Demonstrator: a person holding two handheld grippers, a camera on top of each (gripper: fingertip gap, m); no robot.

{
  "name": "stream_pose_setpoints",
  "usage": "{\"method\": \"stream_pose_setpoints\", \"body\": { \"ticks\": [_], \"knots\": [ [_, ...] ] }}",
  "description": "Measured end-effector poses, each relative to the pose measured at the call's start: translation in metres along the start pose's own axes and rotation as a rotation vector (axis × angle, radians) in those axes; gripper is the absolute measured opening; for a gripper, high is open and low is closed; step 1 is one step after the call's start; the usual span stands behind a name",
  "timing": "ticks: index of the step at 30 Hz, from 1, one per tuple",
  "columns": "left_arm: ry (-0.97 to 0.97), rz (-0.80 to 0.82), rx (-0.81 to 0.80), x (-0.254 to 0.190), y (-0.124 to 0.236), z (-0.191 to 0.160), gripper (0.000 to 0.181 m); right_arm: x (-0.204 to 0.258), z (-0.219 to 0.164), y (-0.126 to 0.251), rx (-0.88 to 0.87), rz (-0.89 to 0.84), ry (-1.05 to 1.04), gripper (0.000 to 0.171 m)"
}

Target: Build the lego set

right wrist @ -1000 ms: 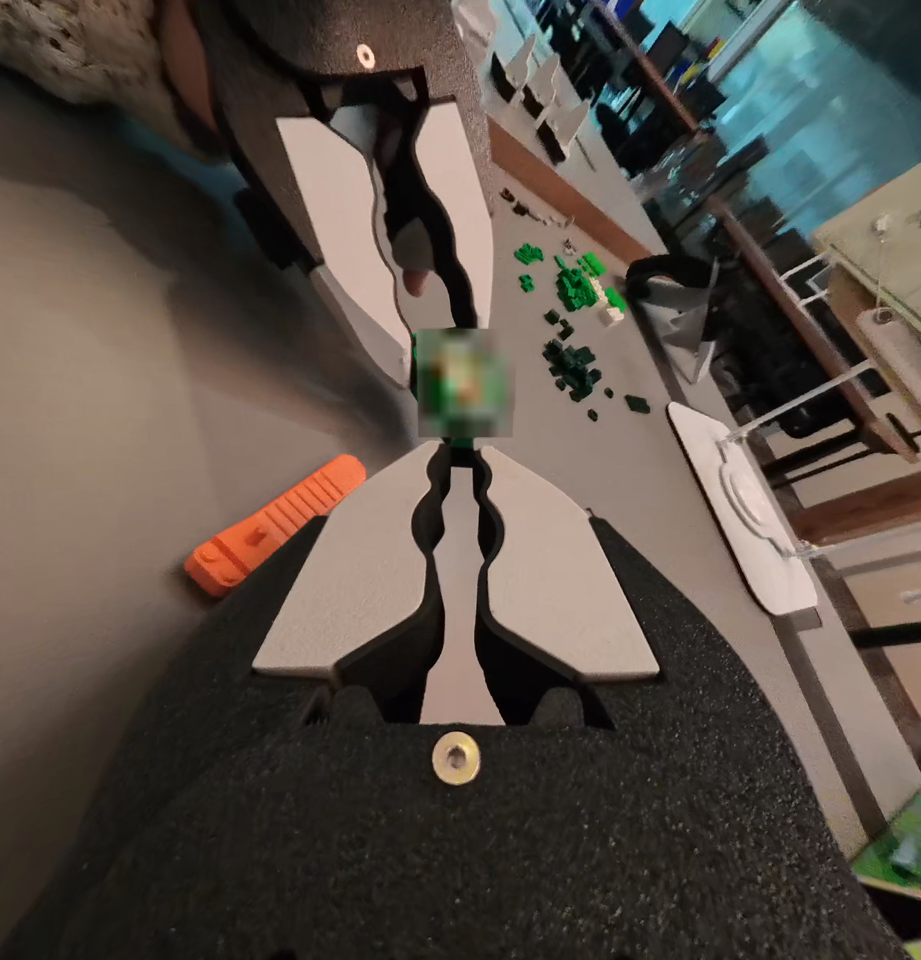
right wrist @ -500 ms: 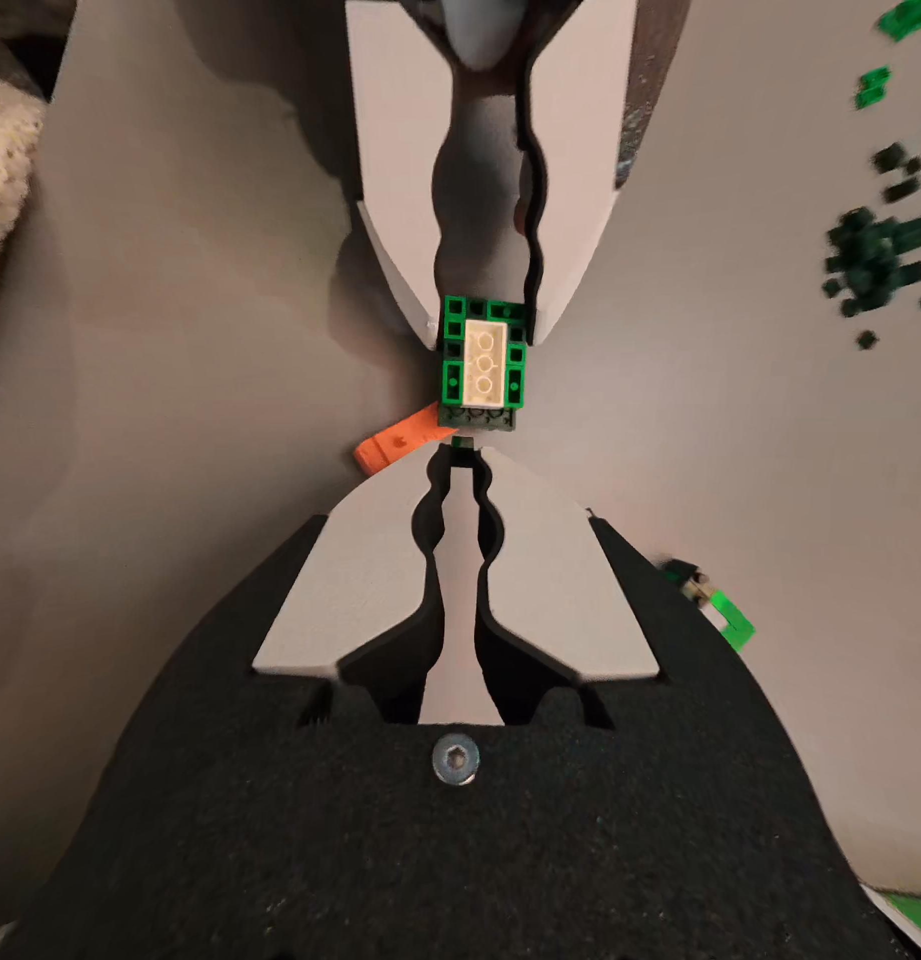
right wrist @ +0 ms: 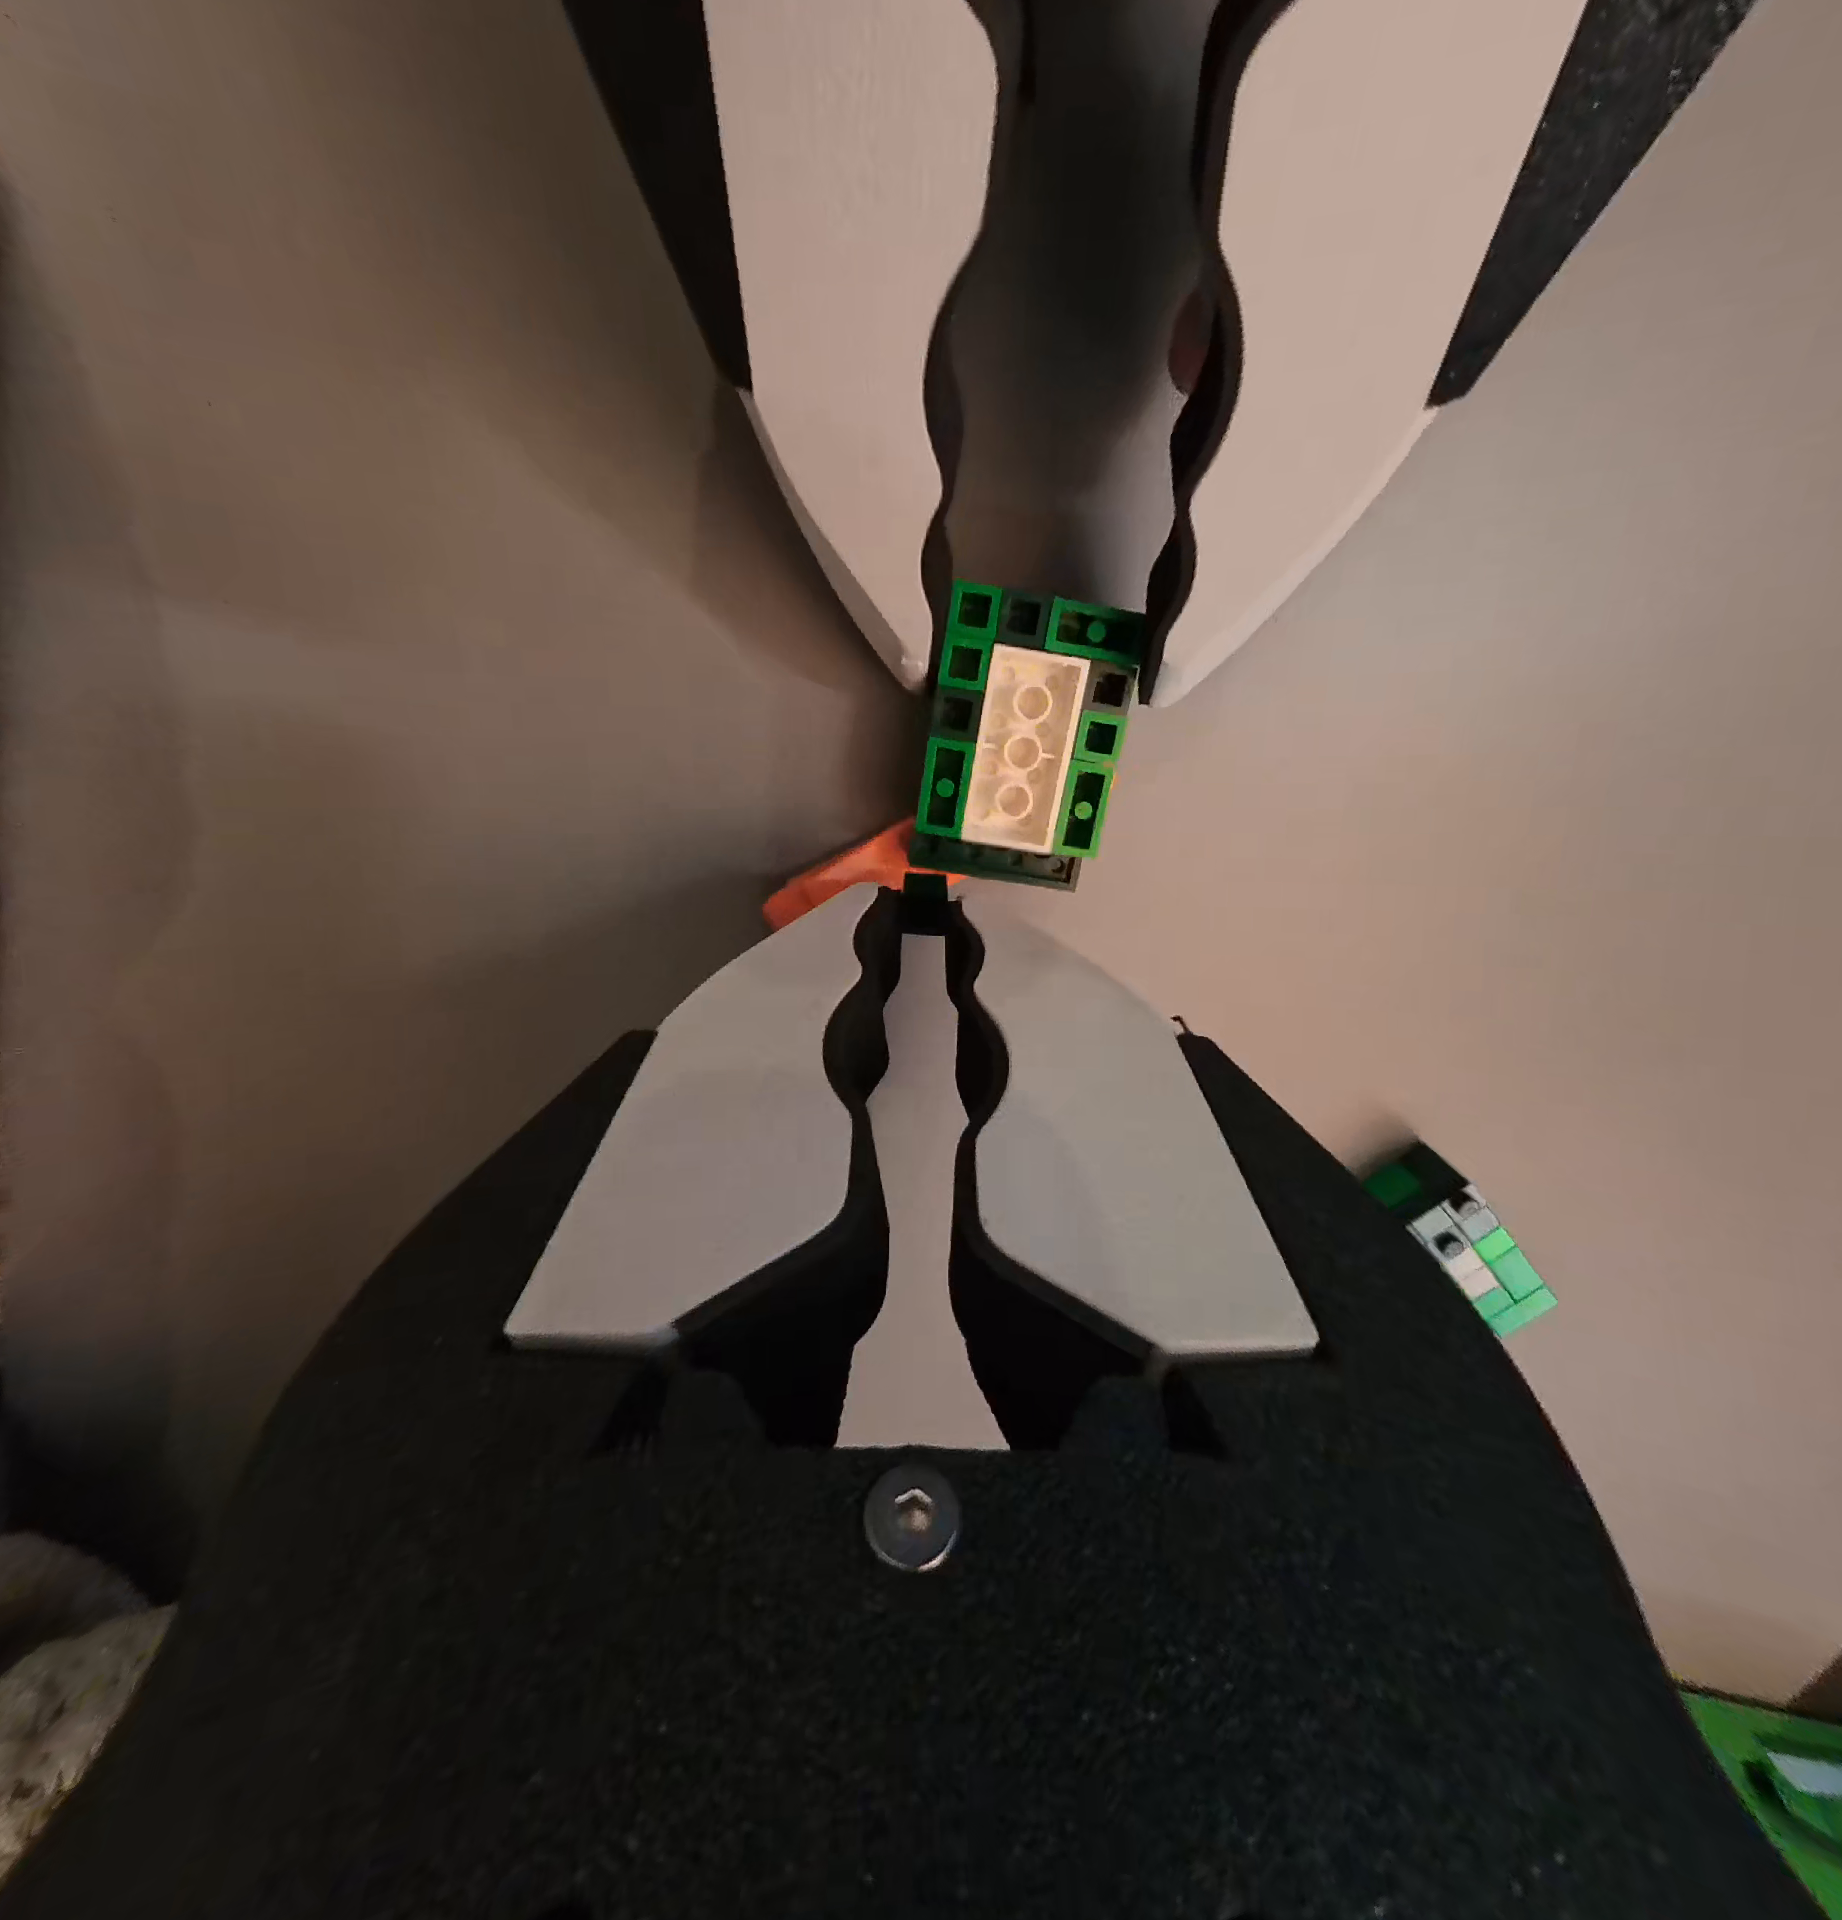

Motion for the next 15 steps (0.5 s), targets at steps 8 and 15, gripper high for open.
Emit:
{"method": "stream_pose_setpoints", "body": {
  "ticks": [8,15],
  "knots": [
    [0.015,-0.001,-0.009,0.0002,0.0002,0.0014,0.036,0.0011,0.0028,-0.0015,0.001,-0.017,0.013,0.008],
    [0.012,-0.002,-0.012,-0.0005,-0.0002,0.0024,0.036,0.0004,0.0049,-0.0016,0.006,-0.021,0.013,0.008]
  ]
}}
Point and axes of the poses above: each gripper's, where its closed fingertips meet, y back along the fingers, z out of its top, x = y × z across the jaws, the point moved 9 cm from there along y, back along the fingers, and after that the axes turned 8 degrees about z, right-handed, at the moved point
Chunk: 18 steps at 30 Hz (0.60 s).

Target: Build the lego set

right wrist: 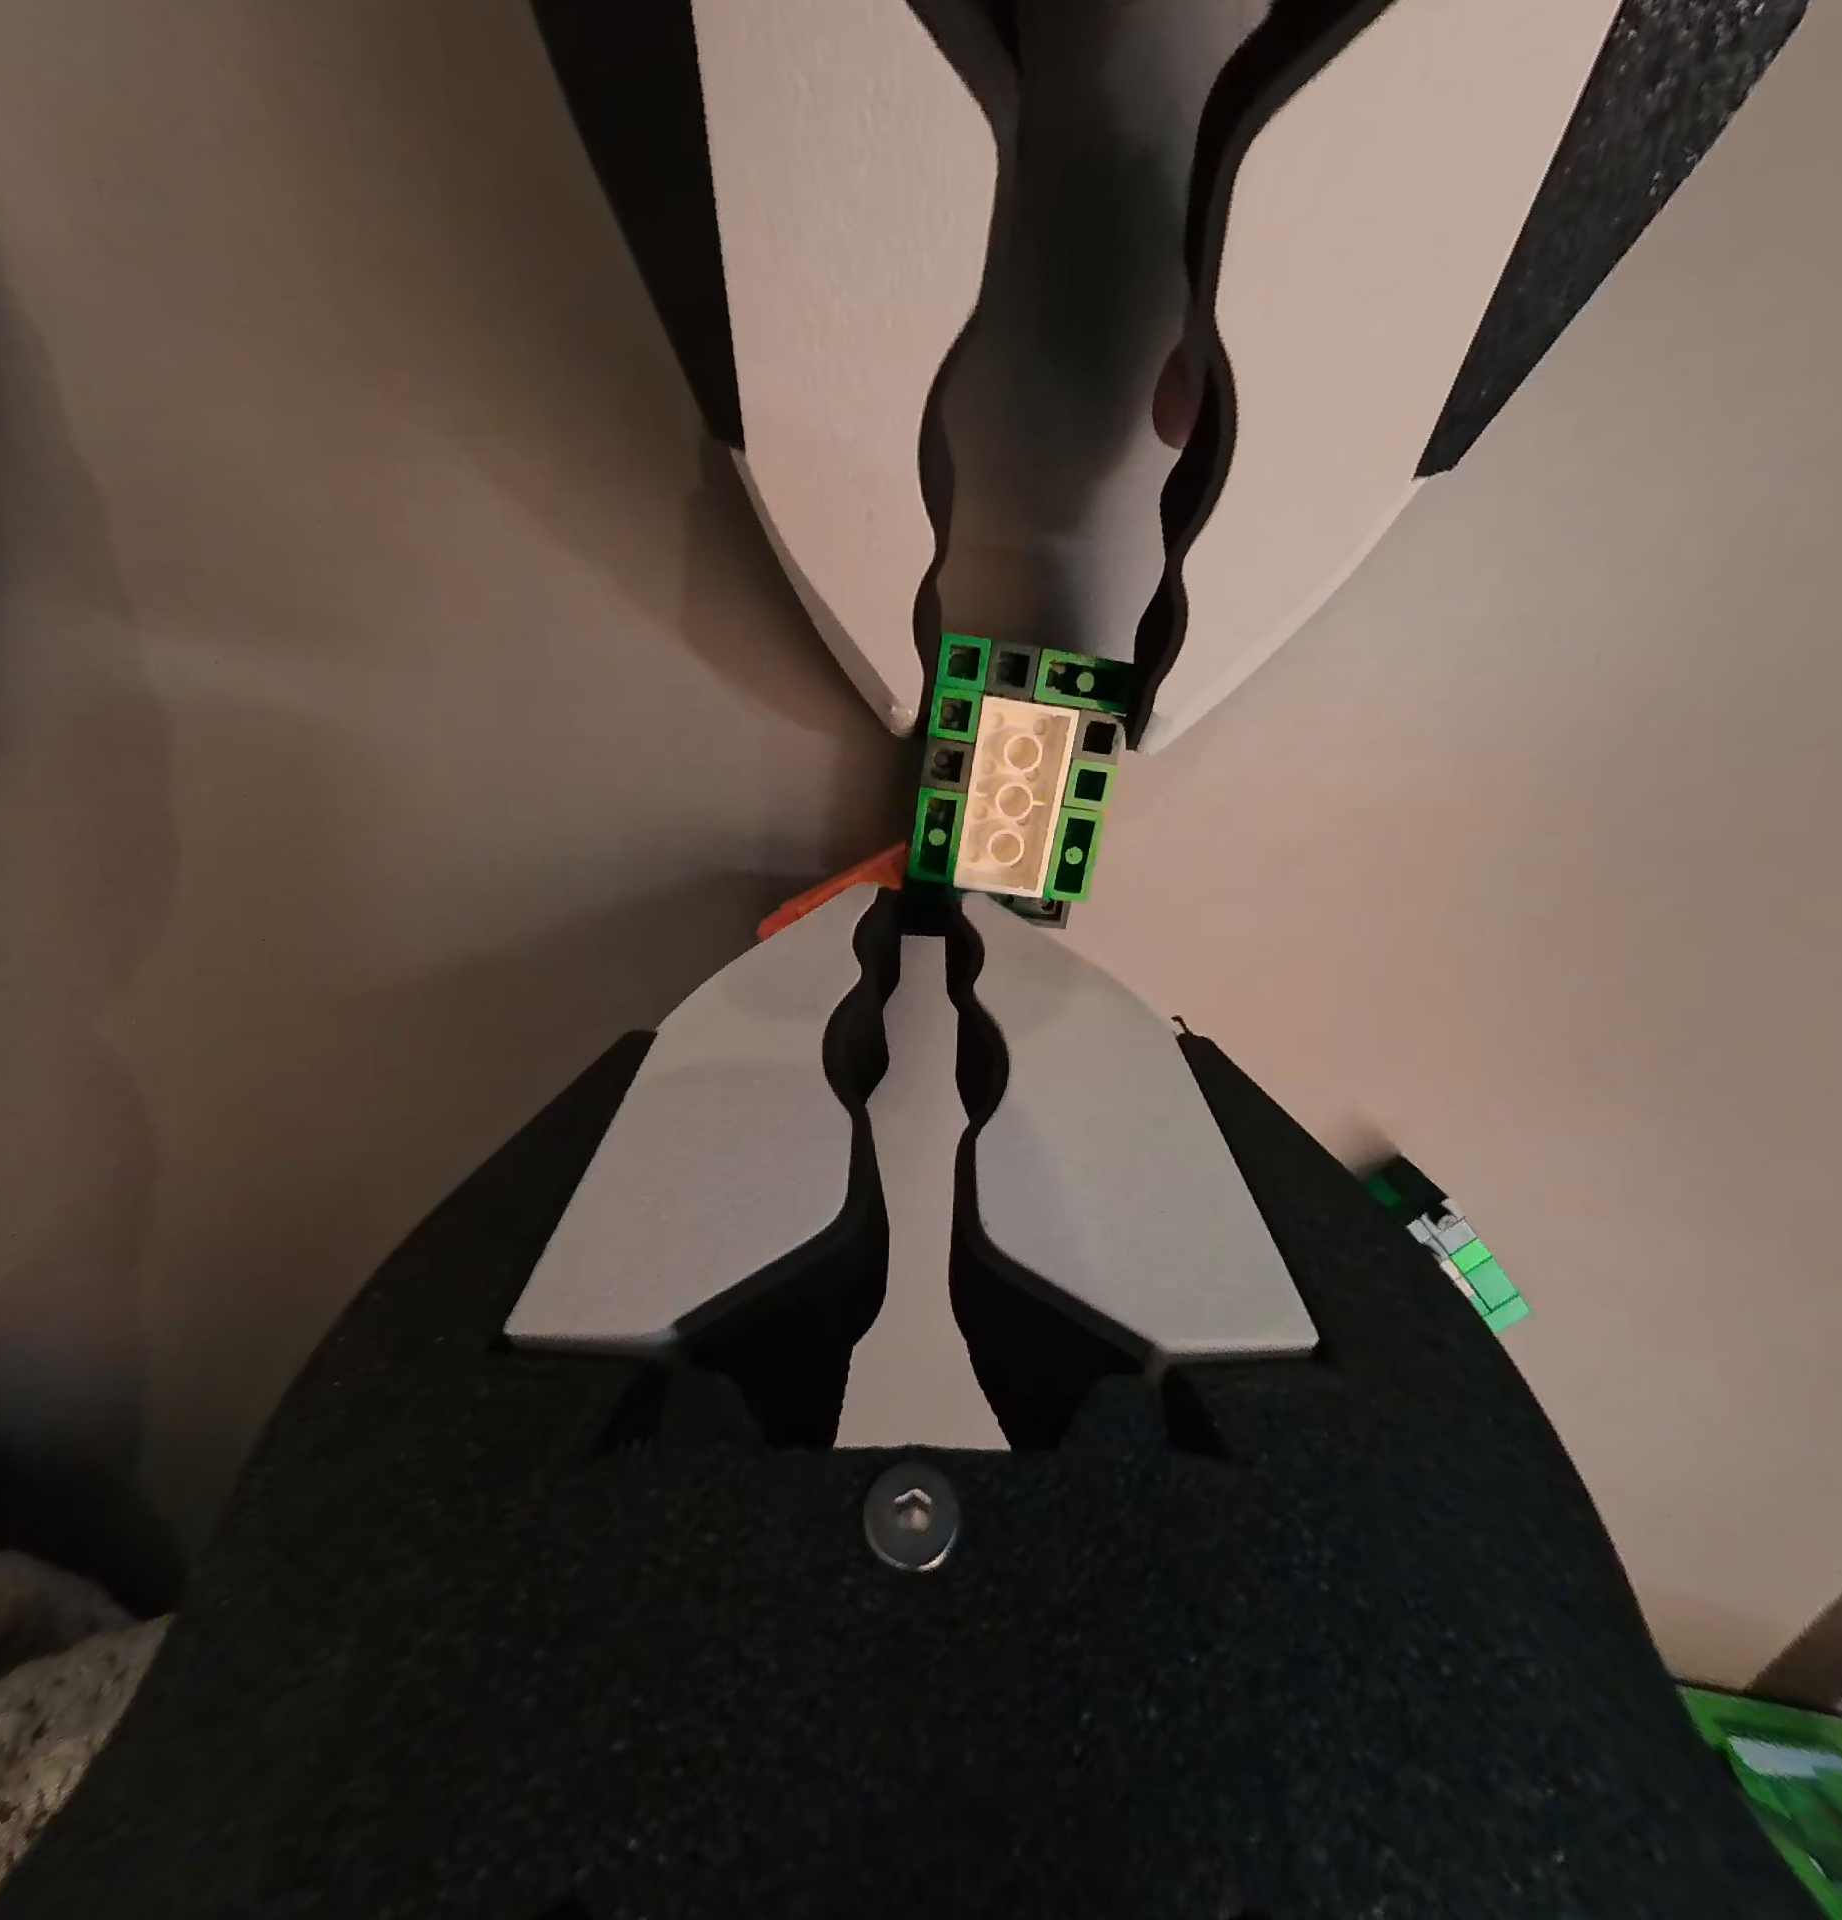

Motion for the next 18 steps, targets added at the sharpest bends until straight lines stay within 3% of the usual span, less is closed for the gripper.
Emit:
{"method": "stream_pose_setpoints", "body": {
  "ticks": [18],
  "knots": [
    [0.006,0.0,0.013,0.0004,-0.0005,-0.0011,0.036,0.0011,0.0025,-0.0003,0.007,-0.042,-0.006,0.009]
  ]
}}
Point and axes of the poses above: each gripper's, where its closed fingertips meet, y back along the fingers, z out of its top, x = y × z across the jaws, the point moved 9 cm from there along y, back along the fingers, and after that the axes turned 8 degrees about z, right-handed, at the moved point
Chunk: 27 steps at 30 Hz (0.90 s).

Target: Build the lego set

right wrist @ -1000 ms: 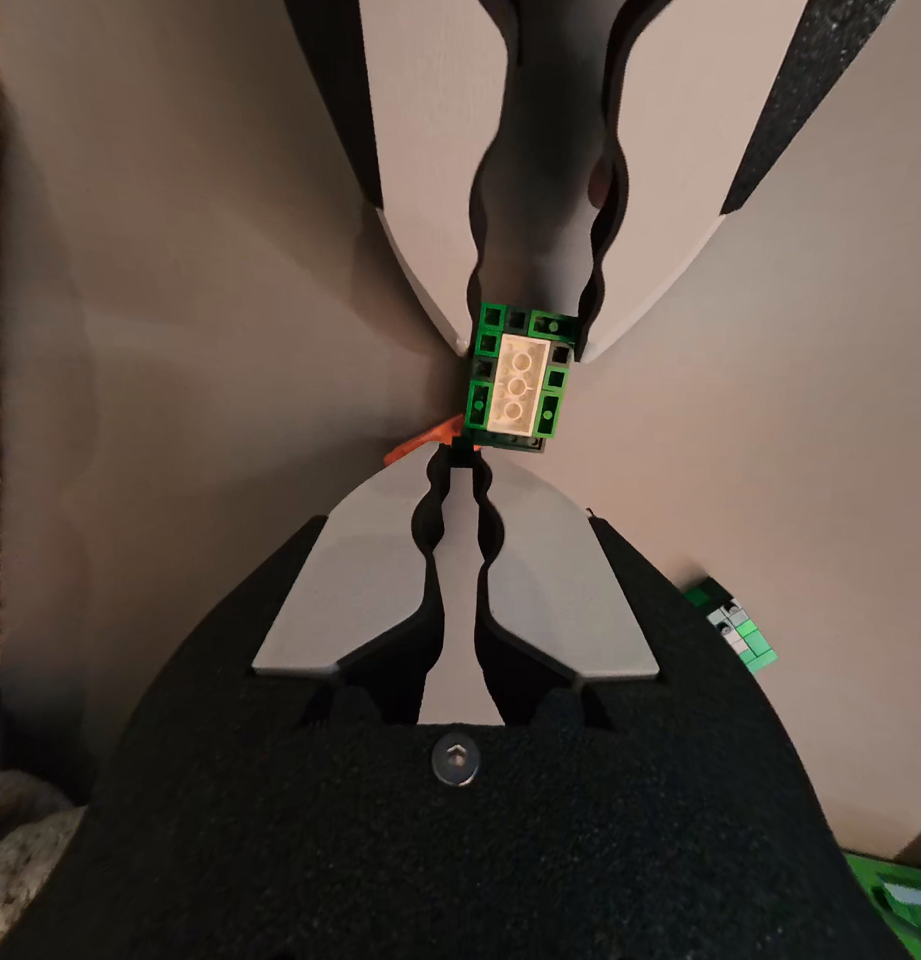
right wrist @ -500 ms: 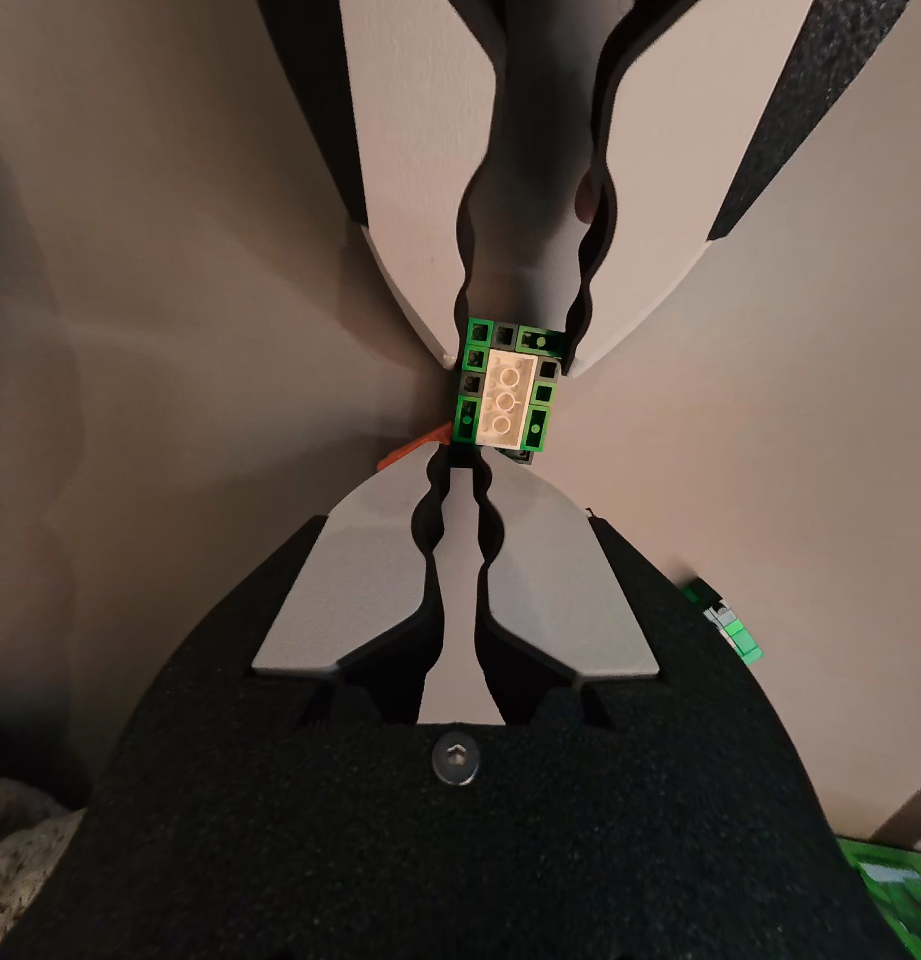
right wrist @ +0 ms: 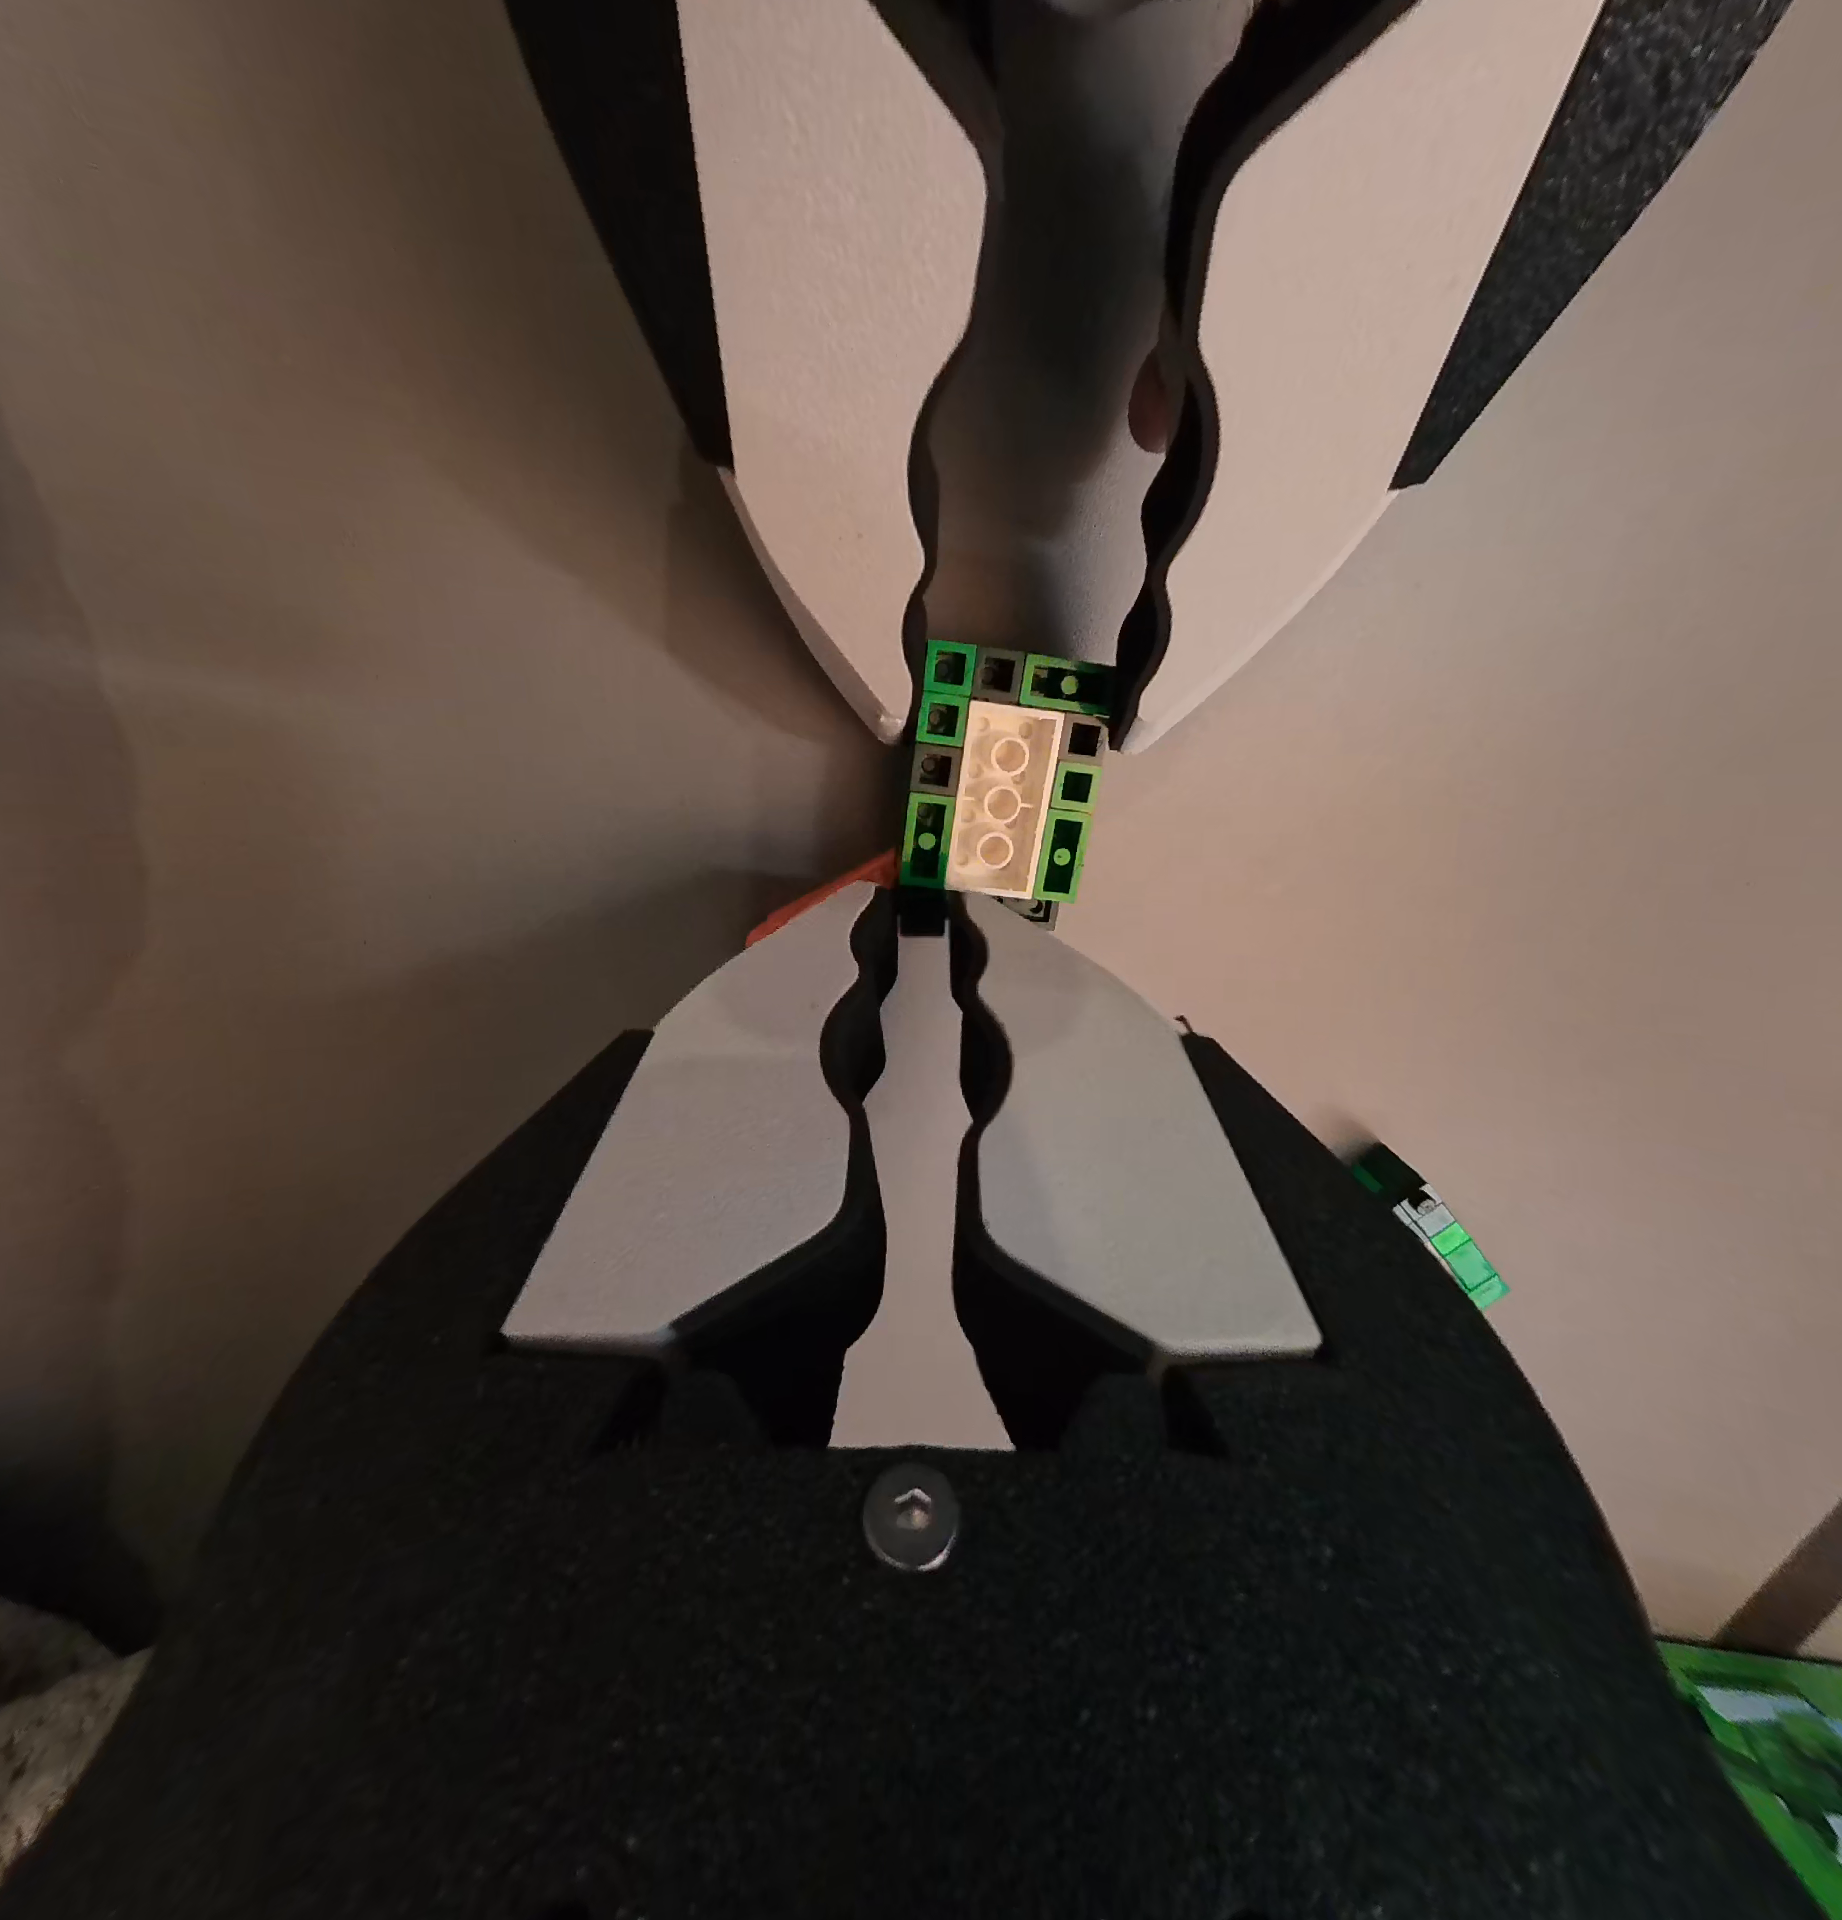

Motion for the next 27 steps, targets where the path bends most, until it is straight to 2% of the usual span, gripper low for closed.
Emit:
{"method": "stream_pose_setpoints", "body": {
  "ticks": [10,18,22,27],
  "knots": [
    [0.004,-0.006,0.006,0.0,-0.001,-0.001,0.036,0.002,-0.002,0.006,-0.03,-0.013,-0.001,0.013],
    [0.014,-0.005,0.008,0.001,-0.001,-0.002,0.036,0.01,-0.028,0.009,-0.098,-0.059,-0.039,0.015],
    [0.046,0.015,0.003,0.005,-0.001,-0.002,0.036,0.017,-0.041,0.004,-0.191,-0.154,-0.038,0.019],
    [0.138,0.03,-0.039,0.012,0.003,-0.001,0.036,0.026,-0.045,0.003,-0.32,-0.421,0.033,0.028]
  ]
}}
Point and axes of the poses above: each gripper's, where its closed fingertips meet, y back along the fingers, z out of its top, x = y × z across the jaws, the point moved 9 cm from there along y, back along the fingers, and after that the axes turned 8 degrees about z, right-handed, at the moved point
